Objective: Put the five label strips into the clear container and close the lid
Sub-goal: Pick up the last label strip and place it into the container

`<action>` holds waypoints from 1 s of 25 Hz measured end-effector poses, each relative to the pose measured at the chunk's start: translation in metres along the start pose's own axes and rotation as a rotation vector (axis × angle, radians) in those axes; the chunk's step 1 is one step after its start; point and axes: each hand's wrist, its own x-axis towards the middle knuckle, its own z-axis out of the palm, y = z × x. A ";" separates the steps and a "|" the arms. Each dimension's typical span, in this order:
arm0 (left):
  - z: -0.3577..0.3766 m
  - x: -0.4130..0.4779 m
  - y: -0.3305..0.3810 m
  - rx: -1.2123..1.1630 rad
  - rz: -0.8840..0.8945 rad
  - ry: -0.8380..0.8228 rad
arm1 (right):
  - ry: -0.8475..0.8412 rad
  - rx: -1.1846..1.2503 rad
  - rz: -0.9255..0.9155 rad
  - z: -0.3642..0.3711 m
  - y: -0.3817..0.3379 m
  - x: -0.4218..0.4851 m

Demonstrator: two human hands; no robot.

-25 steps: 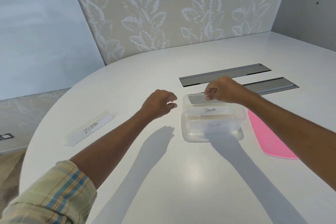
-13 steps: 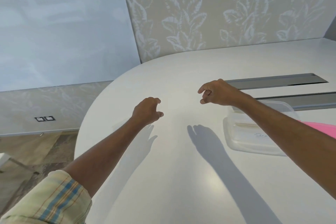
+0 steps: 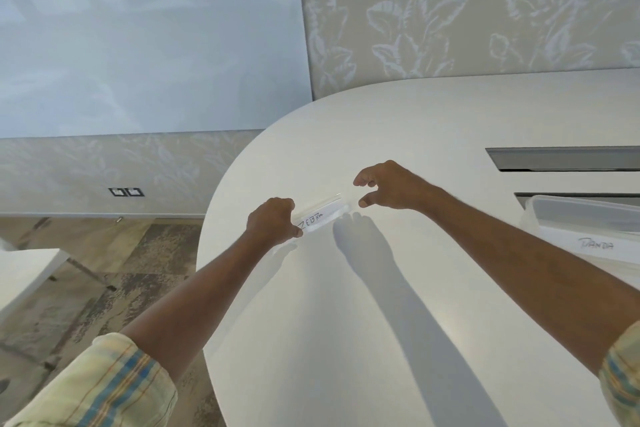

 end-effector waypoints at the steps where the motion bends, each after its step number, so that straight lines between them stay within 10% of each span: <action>1: 0.002 0.002 -0.006 -0.005 -0.003 -0.009 | -0.007 -0.024 -0.006 0.007 -0.004 0.008; 25: 0.014 0.016 -0.029 -0.063 0.113 0.032 | -0.109 -0.272 -0.049 0.061 -0.031 0.064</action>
